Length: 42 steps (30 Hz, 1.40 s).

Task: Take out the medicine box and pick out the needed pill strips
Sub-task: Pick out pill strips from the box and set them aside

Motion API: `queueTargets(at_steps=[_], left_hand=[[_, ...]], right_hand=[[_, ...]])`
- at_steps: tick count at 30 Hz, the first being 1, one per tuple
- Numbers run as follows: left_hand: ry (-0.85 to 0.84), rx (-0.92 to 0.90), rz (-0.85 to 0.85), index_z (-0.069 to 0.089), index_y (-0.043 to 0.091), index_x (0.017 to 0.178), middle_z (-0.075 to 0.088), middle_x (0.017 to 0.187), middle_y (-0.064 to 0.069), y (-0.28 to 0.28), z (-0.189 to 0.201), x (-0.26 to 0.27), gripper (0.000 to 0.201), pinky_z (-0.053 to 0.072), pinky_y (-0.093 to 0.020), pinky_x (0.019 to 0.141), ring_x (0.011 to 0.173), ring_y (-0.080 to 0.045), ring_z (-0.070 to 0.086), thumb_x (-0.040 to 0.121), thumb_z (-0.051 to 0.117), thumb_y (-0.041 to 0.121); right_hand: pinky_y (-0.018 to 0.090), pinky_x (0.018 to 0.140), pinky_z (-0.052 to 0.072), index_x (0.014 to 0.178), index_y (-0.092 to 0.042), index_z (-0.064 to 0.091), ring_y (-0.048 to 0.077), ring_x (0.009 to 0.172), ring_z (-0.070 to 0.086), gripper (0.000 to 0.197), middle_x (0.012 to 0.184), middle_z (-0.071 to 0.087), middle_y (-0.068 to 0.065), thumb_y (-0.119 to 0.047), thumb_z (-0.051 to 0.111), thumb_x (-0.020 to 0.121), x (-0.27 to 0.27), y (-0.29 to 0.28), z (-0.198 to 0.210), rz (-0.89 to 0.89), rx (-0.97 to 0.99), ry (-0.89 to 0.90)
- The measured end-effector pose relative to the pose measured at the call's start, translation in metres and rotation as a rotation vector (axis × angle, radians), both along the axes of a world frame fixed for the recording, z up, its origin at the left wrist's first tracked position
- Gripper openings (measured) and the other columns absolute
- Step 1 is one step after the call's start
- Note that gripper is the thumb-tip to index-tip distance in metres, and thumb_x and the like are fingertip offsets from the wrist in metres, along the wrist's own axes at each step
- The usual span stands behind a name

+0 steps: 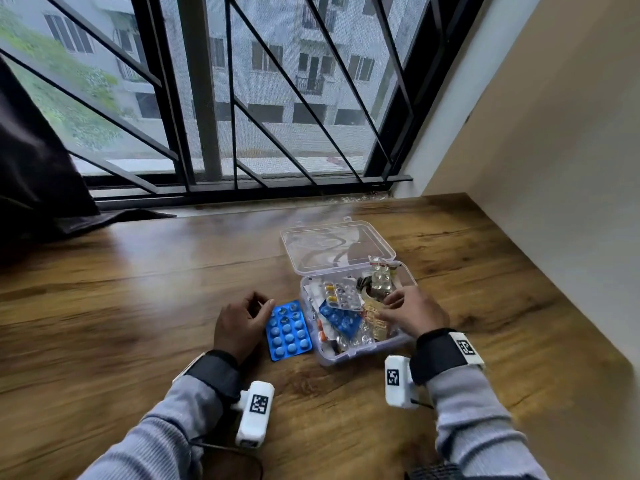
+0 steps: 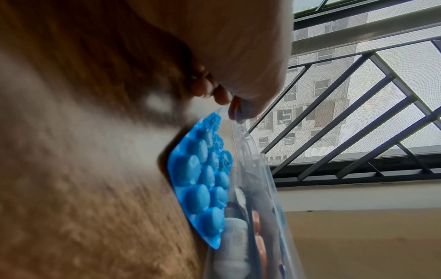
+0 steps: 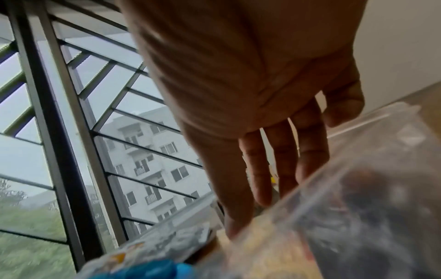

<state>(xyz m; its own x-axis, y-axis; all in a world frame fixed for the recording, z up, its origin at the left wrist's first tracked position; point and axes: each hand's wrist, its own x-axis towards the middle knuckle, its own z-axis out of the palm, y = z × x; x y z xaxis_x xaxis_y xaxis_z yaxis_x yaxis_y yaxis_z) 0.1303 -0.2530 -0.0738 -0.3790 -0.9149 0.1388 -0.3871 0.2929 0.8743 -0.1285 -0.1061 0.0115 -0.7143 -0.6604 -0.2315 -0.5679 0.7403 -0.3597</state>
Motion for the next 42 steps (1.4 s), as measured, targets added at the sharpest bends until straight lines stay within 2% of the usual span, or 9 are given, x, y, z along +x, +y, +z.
queueTargets(at_steps=[7, 12, 16, 19, 21, 28, 31, 39, 42], left_hand=[[0.004, 0.004, 0.005, 0.062, 0.026, 0.072, 0.064, 0.056, 0.000, 0.001, 0.001, 0.001, 0.017, 0.047, -0.032, 0.055, 0.051, -0.016, 0.056, 0.075, 0.060, 0.042], [-0.003, 0.021, 0.006, 0.064, 0.022, 0.072, 0.064, 0.056, 0.001, 0.000, 0.000, 0.001, 0.024, 0.049, -0.034, 0.057, 0.051, -0.016, 0.056, 0.074, 0.059, 0.045], [-0.005, 0.013, 0.001, 0.065, 0.020, 0.073, 0.065, 0.057, 0.001, -0.001, -0.002, 0.001, 0.025, 0.050, -0.035, 0.056, 0.051, -0.017, 0.058, 0.075, 0.059, 0.045], [-0.001, 0.012, -0.005, 0.065, 0.022, 0.074, 0.066, 0.058, 0.002, -0.002, -0.004, 0.002, 0.024, 0.051, -0.036, 0.056, 0.053, -0.018, 0.060, 0.075, 0.059, 0.045], [-0.002, 0.005, -0.006, 0.064, 0.023, 0.074, 0.066, 0.058, 0.002, -0.002, -0.004, 0.002, 0.023, 0.051, -0.036, 0.056, 0.054, -0.018, 0.060, 0.075, 0.059, 0.045], [0.021, -0.008, -0.007, 0.064, 0.022, 0.073, 0.066, 0.060, 0.001, -0.003, -0.007, 0.002, 0.022, 0.052, -0.038, 0.056, 0.056, -0.020, 0.063, 0.075, 0.060, 0.044], [0.030, -0.024, -0.001, 0.063, 0.024, 0.072, 0.066, 0.059, 0.000, -0.003, -0.007, 0.002, 0.018, 0.051, -0.036, 0.056, 0.057, -0.020, 0.063, 0.075, 0.061, 0.042], [0.112, -0.013, -0.001, 0.064, 0.020, 0.072, 0.065, 0.058, -0.001, -0.002, -0.006, 0.004, 0.017, 0.045, -0.031, 0.054, 0.051, -0.011, 0.054, 0.079, 0.066, 0.036], [0.267, 0.109, -0.009, 0.065, 0.019, 0.070, 0.051, 0.049, 0.005, 0.001, -0.003, 0.006, 0.034, 0.037, -0.026, 0.045, 0.043, -0.010, 0.043, 0.081, 0.056, 0.050]], right_hand=[[0.029, 0.084, 0.047, 0.111, -0.030, 0.065, 0.018, 0.104, 0.063, 0.056, 0.112, 0.069, -0.005, -0.052, 0.083, 0.062, 0.019, -0.006, -0.004, 0.038, 0.089, 0.163], [0.034, 0.084, 0.052, 0.083, -0.030, 0.067, 0.018, 0.096, 0.065, 0.028, 0.103, 0.071, -0.005, -0.042, 0.085, 0.065, 0.003, 0.004, 0.004, -0.016, -0.035, 0.036], [0.040, 0.072, 0.060, 0.069, -0.022, 0.069, 0.018, 0.065, 0.072, 0.016, 0.075, 0.074, -0.004, -0.020, 0.085, 0.068, -0.014, 0.020, 0.020, -0.100, -0.285, -0.159], [0.013, 0.048, 0.049, 0.075, -0.008, 0.069, -0.002, 0.046, 0.060, 0.016, 0.068, 0.066, 0.002, -0.010, 0.085, 0.070, -0.006, 0.033, 0.042, -0.033, -0.512, -0.170], [0.004, 0.046, 0.038, 0.075, -0.007, 0.068, -0.002, 0.052, 0.056, 0.016, 0.075, 0.058, 0.003, -0.007, 0.083, 0.070, 0.006, 0.042, 0.054, 0.131, -0.665, -0.015], [0.017, 0.064, 0.051, 0.071, -0.008, 0.070, 0.004, 0.090, 0.055, 0.017, 0.098, 0.053, -0.004, -0.006, 0.085, 0.066, 0.034, 0.052, 0.039, 0.513, -0.818, 0.393], [0.007, 0.072, 0.043, 0.071, -0.006, 0.071, 0.004, 0.087, 0.053, 0.012, 0.095, 0.044, -0.011, -0.012, 0.082, 0.070, 0.044, 0.043, 0.037, 0.514, -0.910, 0.364], [0.030, 0.053, 0.051, 0.077, -0.017, 0.071, 0.012, 0.069, 0.059, 0.009, 0.080, 0.057, -0.003, -0.026, 0.073, 0.077, 0.088, 0.017, 0.023, 0.521, -0.849, 0.230], [0.029, 0.052, 0.051, 0.077, -0.026, 0.069, 0.010, 0.069, 0.061, 0.012, 0.082, 0.060, -0.009, -0.025, 0.077, 0.068, 0.108, 0.005, 0.017, 0.535, -0.679, 0.273]])
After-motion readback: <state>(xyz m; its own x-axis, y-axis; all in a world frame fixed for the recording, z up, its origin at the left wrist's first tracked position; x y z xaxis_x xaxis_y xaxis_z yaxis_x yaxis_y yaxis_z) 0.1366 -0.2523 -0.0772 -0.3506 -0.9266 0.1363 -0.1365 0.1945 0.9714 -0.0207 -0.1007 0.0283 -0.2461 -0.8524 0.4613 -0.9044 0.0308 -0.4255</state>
